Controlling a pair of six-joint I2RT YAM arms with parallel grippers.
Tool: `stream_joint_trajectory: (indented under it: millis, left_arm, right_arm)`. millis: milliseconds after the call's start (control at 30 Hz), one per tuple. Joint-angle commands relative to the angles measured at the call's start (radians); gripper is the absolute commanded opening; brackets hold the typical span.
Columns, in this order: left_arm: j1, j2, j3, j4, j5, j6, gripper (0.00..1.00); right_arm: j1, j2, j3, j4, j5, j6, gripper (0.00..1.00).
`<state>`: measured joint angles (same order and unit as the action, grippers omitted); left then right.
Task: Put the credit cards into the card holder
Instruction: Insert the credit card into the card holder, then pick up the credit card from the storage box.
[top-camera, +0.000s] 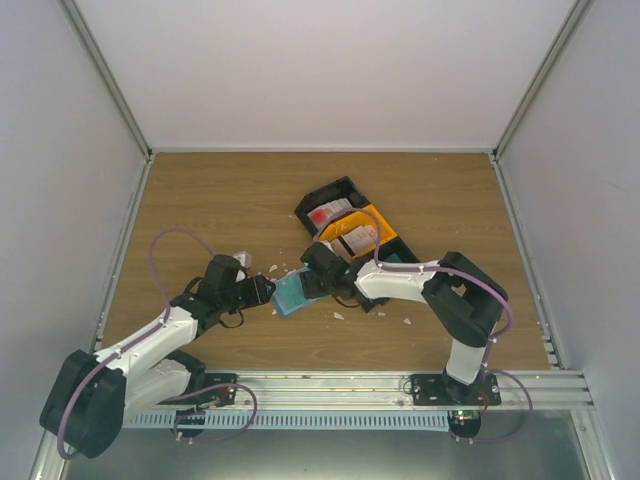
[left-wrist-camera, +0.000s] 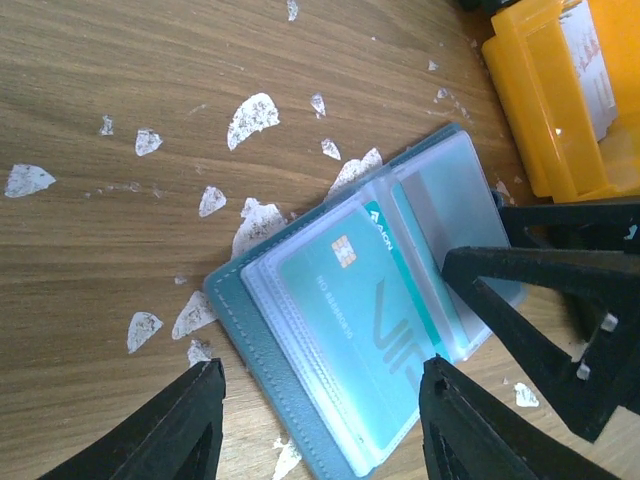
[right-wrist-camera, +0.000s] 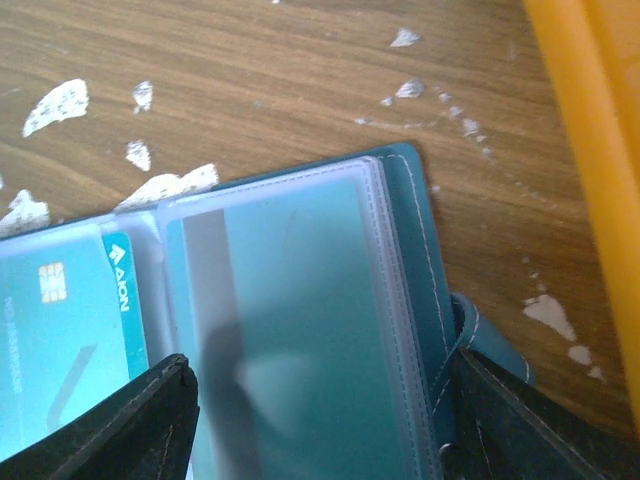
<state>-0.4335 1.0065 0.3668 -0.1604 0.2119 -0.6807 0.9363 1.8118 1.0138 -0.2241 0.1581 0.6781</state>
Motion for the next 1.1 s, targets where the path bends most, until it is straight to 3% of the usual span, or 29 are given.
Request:
stream_joint_trajectory:
  millis: [0, 233, 467, 600, 867, 1067]
  left_arm:
    - [0.004, 0.013, 0.017, 0.029, 0.002, 0.002, 0.56]
    - [0.003, 0.032, 0.006, 0.083, 0.078, 0.002, 0.57]
    - [0.003, 0.05, -0.004, 0.148, 0.162, 0.002, 0.57]
    - [0.003, 0.049, -0.003, 0.158, 0.17, 0.003, 0.57]
    - [0.003, 0.067, 0.003, 0.159, 0.171, 0.007, 0.58]
    - [0.003, 0.071, 0.009, 0.147, 0.165, 0.011, 0.57]
  right_arm:
    - [0.032, -0.009, -0.034, -0.03, -0.131, 0.039, 0.68]
    - [0.035, -0.106, -0.054, 0.011, -0.106, 0.106, 0.65]
    - [0.012, -0.301, -0.094, -0.166, 0.199, 0.124, 0.62]
    - [-0.022, -0.371, -0.135, -0.292, 0.295, 0.164, 0.62]
    - [-0.068, -0.342, -0.186, -0.331, 0.243, 0.13, 0.62]
    - [-0.068, -0.287, -0.17, -0.292, 0.196, 0.076, 0.5]
